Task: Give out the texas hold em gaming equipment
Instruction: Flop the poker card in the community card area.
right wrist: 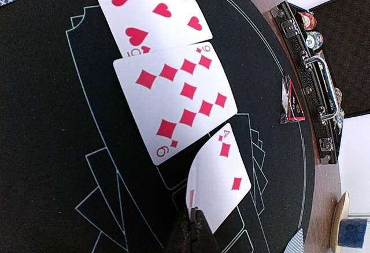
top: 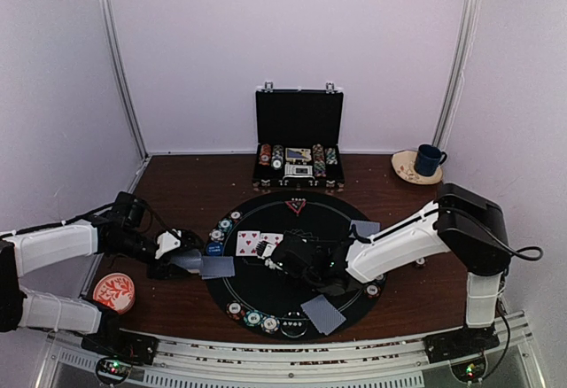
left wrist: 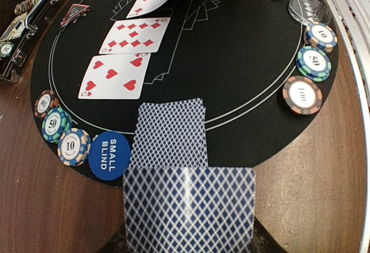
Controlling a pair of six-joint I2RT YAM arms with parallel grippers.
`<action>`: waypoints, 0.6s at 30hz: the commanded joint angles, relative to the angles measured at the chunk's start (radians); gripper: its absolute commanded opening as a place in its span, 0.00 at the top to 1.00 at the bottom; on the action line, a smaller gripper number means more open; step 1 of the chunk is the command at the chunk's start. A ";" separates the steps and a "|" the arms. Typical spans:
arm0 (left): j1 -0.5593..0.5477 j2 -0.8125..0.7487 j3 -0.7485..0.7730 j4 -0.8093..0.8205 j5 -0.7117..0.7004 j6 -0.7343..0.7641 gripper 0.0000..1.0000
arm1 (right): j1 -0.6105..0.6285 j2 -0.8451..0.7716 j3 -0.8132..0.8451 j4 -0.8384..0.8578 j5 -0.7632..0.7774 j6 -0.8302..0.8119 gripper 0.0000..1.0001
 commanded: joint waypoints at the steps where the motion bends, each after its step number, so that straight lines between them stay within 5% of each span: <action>1: 0.003 -0.002 0.004 0.012 0.011 -0.004 0.87 | 0.007 0.031 -0.001 0.023 0.044 -0.031 1.00; 18: 0.003 0.004 0.005 0.011 0.011 -0.004 0.87 | 0.005 0.065 0.012 0.056 0.081 -0.074 1.00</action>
